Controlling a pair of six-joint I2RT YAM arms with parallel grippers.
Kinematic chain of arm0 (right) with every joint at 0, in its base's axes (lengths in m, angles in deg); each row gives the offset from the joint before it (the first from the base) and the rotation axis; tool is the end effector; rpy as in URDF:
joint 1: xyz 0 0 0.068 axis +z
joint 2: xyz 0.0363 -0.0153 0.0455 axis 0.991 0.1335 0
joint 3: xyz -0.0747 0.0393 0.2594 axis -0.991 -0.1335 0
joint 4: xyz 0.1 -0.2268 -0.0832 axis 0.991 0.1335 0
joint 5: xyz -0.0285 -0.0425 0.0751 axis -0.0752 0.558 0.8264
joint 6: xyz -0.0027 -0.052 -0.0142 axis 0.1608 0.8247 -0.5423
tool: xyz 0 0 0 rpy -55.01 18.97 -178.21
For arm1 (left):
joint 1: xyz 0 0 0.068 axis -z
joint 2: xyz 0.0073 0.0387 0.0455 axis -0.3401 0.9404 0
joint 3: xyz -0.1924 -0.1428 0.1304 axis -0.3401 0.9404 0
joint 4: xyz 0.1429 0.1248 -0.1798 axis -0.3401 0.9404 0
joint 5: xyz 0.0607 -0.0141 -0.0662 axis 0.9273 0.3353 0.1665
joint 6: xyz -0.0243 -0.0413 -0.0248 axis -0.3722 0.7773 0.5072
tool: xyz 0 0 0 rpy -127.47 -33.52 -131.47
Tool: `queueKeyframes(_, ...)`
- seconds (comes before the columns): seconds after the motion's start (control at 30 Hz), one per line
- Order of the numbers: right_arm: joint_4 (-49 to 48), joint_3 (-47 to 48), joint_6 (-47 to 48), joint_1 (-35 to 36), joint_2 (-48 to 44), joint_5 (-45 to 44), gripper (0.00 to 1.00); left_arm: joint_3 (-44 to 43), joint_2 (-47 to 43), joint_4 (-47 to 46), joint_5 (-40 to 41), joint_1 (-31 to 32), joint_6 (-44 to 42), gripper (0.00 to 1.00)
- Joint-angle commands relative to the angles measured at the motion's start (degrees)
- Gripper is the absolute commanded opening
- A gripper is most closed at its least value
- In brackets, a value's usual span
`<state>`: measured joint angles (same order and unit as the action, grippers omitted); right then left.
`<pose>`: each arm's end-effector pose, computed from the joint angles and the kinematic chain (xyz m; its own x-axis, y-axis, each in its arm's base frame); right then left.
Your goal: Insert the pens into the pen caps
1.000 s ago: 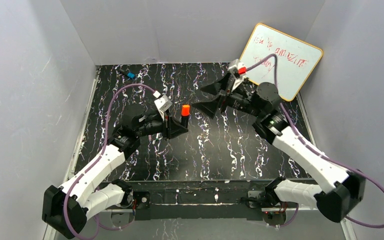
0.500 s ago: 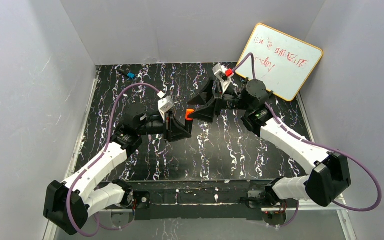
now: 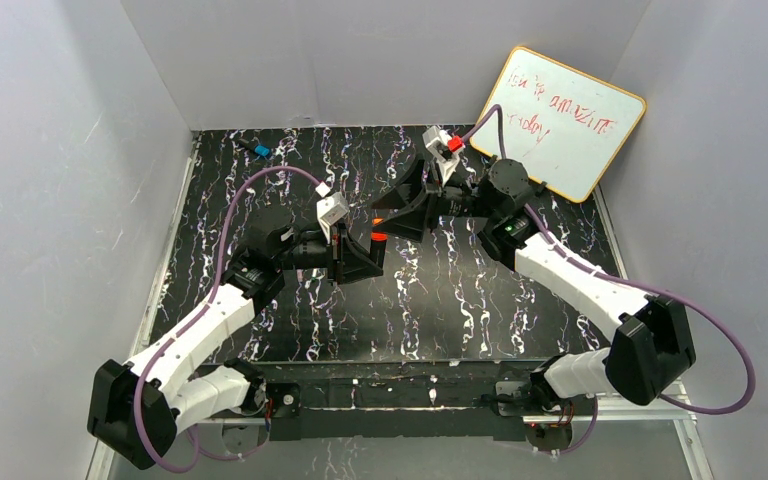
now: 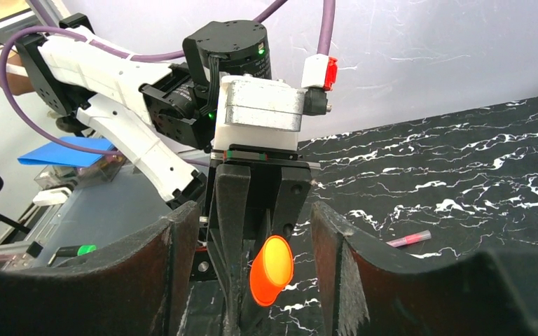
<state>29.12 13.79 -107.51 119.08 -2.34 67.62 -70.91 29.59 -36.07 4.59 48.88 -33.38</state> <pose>0.2250 0.2031 0.3917 -0.2244 0.2154 -0.9504 -0.9744 -0.0613 0.2162 0.1879 -0.1374 0.3170 -0.3442 -0.0103 -0.9388 0.9320 0.1169 -0.3430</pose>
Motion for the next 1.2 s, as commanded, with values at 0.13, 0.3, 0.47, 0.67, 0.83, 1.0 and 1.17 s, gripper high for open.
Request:
queueKeyframes(0.13,-5.91,-0.60,-0.97,0.07,1.48,-0.17,0.67,-0.99,-0.40,-0.40,-1.33,-0.25,-0.38,0.00)
queueKeyframes(0.3,-7.11,-1.87,-1.40,0.29,2.06,-0.41,0.68,-1.00,-0.47,-0.65,-1.55,-0.25,-0.21,0.00)
queueKeyframes(0.47,-8.17,-2.23,-1.85,0.42,2.76,-0.47,0.67,-1.00,-0.58,-0.79,-1.63,-0.29,-0.12,0.00)
queueKeyframes(0.67,-8.45,-1.71,-1.95,0.58,3.54,0.01,0.59,-0.99,-0.58,-0.75,-1.66,-0.34,-0.12,0.00)
queueKeyframes(0.83,-8.56,-1.63,-2.08,0.67,3.93,0.13,0.51,-1.00,-0.58,-0.66,-1.62,-0.34,-0.18,0.00)
queueKeyframes(1.0,-8.67,-1.78,-2.11,0.86,4.18,0.22,0.46,-1.09,-0.66,-0.40,-1.59,-0.43,-0.37,0.00)
queueKeyframes(1.17,-8.36,-1.39,-2.12,0.94,4.59,0.68,0.33,-1.08,-0.66,-0.27,-1.68,-0.51,-0.42,0.00)
